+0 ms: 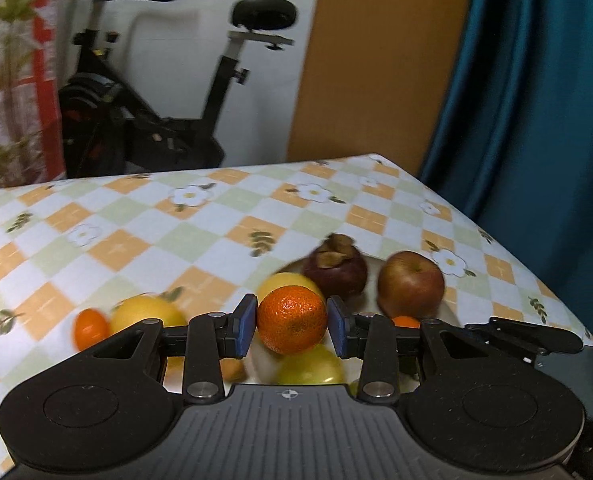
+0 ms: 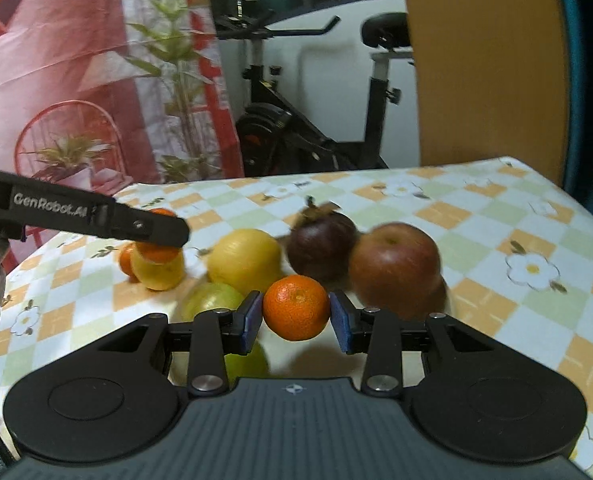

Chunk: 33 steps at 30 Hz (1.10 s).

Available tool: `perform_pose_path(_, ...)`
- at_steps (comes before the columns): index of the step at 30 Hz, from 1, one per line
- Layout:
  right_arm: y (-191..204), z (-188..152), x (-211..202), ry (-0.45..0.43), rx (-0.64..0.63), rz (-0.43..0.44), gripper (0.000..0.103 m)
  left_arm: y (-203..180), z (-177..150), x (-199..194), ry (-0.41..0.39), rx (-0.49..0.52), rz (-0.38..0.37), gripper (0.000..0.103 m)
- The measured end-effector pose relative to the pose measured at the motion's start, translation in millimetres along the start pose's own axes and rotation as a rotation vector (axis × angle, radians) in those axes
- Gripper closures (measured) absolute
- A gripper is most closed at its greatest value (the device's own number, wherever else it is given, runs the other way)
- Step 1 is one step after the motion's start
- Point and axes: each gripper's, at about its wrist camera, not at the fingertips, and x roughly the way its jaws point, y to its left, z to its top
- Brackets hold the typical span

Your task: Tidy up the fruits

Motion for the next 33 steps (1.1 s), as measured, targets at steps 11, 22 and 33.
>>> perform_pose_path(11,-7,-4,4,-0.017,-0.022,0.005,0.063,-28,10,37,0.044,0.079,-0.019,0.063)
perform_pose_path(22,-2,-6,10,0.012,-0.051,0.046,0.063,-38,10,42,0.074,0.133,-0.038,0.063)
perform_pose_path(33,-12,-2,16,0.039,0.002,0.081,0.063,-35,8,49,0.108,0.143,-0.065,0.063)
